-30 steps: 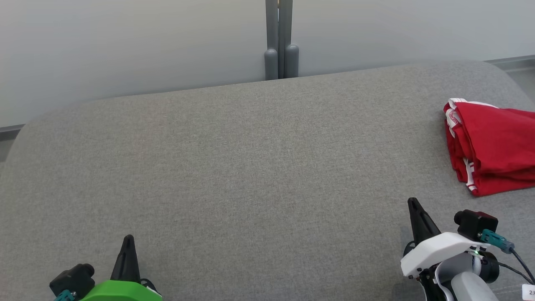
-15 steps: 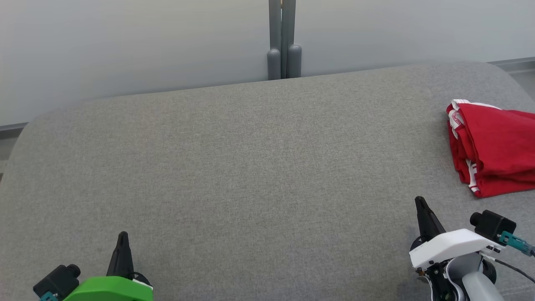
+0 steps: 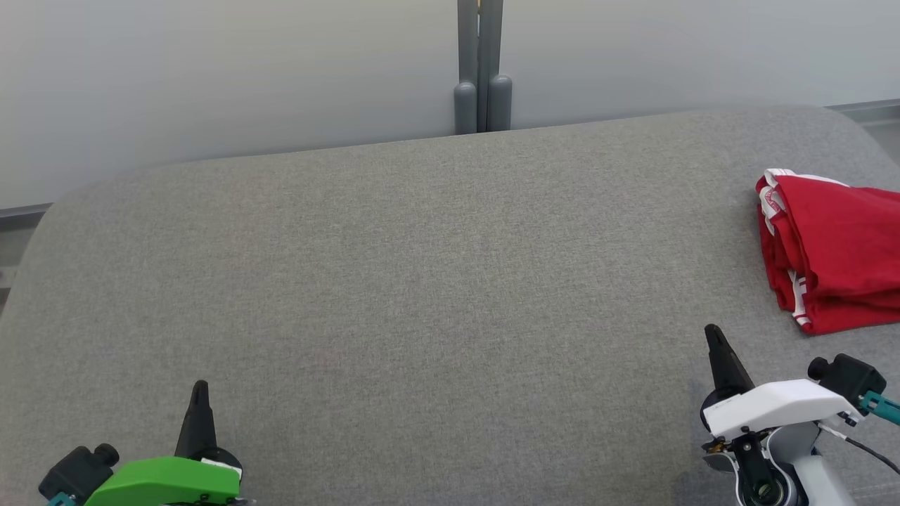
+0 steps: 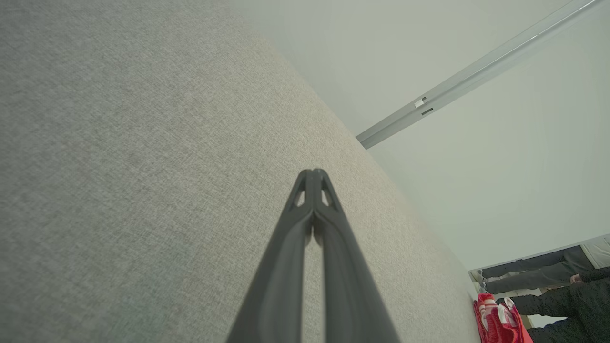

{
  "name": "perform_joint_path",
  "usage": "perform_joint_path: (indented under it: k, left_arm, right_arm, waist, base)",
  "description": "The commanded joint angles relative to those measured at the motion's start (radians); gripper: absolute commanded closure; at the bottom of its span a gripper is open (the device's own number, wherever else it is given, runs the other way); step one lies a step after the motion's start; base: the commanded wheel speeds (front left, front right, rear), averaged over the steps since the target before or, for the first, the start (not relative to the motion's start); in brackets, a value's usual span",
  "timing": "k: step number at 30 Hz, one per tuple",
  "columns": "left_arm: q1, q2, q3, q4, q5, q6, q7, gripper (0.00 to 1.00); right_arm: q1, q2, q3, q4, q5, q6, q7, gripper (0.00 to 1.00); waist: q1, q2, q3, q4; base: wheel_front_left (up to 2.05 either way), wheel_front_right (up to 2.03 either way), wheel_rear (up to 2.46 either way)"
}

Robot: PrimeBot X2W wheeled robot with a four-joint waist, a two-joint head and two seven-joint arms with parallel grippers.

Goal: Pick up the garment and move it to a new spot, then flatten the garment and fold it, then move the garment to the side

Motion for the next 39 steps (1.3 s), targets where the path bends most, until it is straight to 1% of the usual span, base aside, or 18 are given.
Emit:
perform_joint_path:
  k: [1, 21, 39]
  left_arm:
    - [-0.029, 0.006, 0.006, -0.017, -0.031, -0.004, 0.007, 1.00]
    - [-0.039, 0.008, 0.025, -0.048, -0.245, -0.009, 0.064, 1.00]
    - [-0.047, 0.009, 0.039, -0.071, -0.397, -0.012, 0.106, 1.00]
  right_arm:
    - [0.001, 0.000, -0.007, -0.021, 0.036, 0.000, 0.010, 1.00]
    - [0.011, 0.005, -0.034, -0.063, 0.268, 0.000, 0.069, 1.00]
    - [0.021, 0.009, -0.054, -0.093, 0.434, 0.000, 0.112, 1.00]
  waist:
    - [0.0000, 0.0000, 0.000, 0.001]
    - [0.0000, 0.0000, 0.000, 0.012]
    - [0.0000, 0.0000, -0.001, 0.022]
  base:
    - [0.00, 0.00, 0.00]
    - [0.00, 0.00, 0.00]
    - [0.00, 0.00, 0.00]
